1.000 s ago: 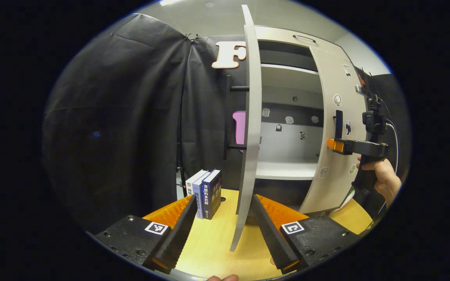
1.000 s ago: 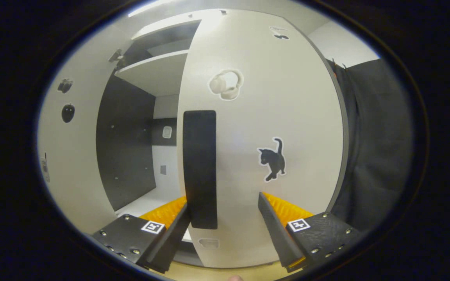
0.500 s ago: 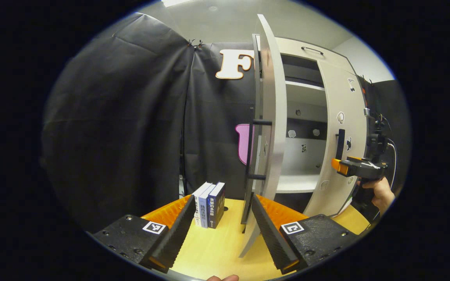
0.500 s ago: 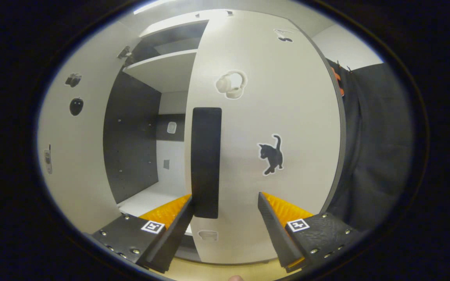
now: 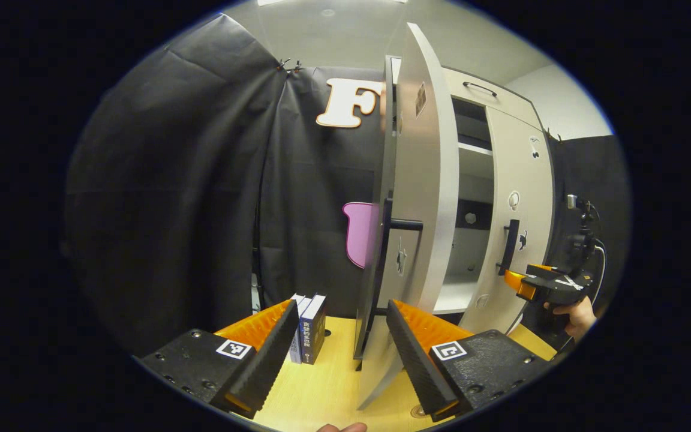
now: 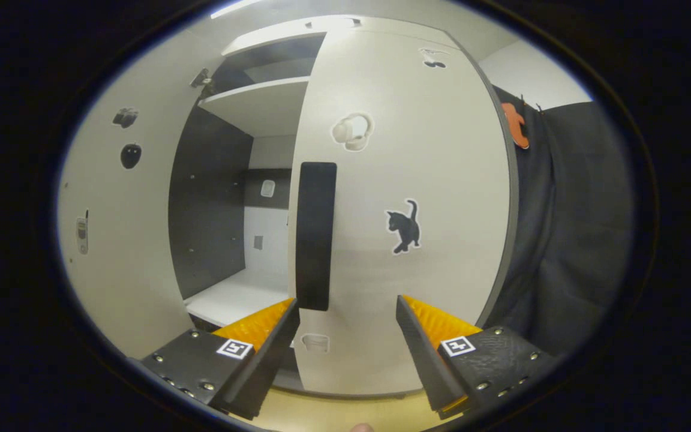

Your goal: Grasp the bottle in the cabinet with the left hand and place it on the coaster, then close the right door with the right hand and the left door with the left hand.

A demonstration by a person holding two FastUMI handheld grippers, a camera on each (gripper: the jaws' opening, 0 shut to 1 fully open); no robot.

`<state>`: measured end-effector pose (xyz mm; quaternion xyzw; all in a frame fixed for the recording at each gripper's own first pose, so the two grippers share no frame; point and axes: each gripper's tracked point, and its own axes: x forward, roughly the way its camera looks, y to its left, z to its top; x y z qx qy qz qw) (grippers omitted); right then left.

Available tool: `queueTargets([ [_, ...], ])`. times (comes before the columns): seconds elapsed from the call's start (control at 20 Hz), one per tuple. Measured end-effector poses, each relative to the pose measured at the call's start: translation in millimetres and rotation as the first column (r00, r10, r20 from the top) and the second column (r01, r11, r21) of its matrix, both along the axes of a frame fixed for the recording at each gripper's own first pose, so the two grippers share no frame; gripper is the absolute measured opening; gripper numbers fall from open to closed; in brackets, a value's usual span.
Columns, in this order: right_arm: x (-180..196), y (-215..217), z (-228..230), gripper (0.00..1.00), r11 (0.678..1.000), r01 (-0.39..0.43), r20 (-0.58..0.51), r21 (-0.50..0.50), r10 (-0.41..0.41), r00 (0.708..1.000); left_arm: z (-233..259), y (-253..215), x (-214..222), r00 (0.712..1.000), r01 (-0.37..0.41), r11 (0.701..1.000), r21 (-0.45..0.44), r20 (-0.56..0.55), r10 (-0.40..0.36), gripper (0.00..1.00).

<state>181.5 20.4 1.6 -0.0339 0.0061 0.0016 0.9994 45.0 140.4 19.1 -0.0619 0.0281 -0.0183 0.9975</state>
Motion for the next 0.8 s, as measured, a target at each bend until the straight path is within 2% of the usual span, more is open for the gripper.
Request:
queueTargets([
  [0.05,-3,-3,-2,0.98,1.000,0.005,-0.006,-0.002,-0.005,1.000,0,-3,1,1.000,0.009,1.000,0.004,-0.001,-0.009,0.93],
  [0.1,-6,-8,-4,0.98,1.000,0.009,-0.013,-0.002,-0.009,1.000,2,-2,2,1.000,0.007,1.000,0.019,0.004,-0.007,0.89],
  [0.15,-9,-11,-5,0.98,1.000,0.012,-0.015,0.002,-0.012,1.000,2,-1,3,1.000,0.008,0.999,0.033,0.007,-0.008,0.93],
  [0.2,-11,-14,-5,0.98,1.000,0.017,-0.015,0.004,-0.017,1.000,3,-4,3,1.000,0.015,0.999,0.036,0.010,-0.015,0.88],
  [0.25,-16,-19,-7,0.98,1.000,0.021,-0.017,0.004,-0.021,1.000,3,-5,3,1.000,0.022,0.999,0.033,0.010,-0.023,0.88],
  [0.3,-19,-21,-7,0.97,1.000,0.024,-0.017,0.004,-0.023,1.000,4,-8,3,0.999,0.032,0.999,0.034,0.011,-0.032,0.93],
  [0.6,-37,-33,-12,0.97,1.000,0.020,-0.030,0.012,-0.020,0.999,5,-29,2,0.998,0.063,0.998,0.031,0.008,-0.063,0.93],
  [0.8,-49,-37,-13,0.98,1.000,0.008,-0.036,0.020,-0.008,0.999,7,-59,4,0.993,0.117,0.993,0.027,0.011,-0.118,0.93],
])
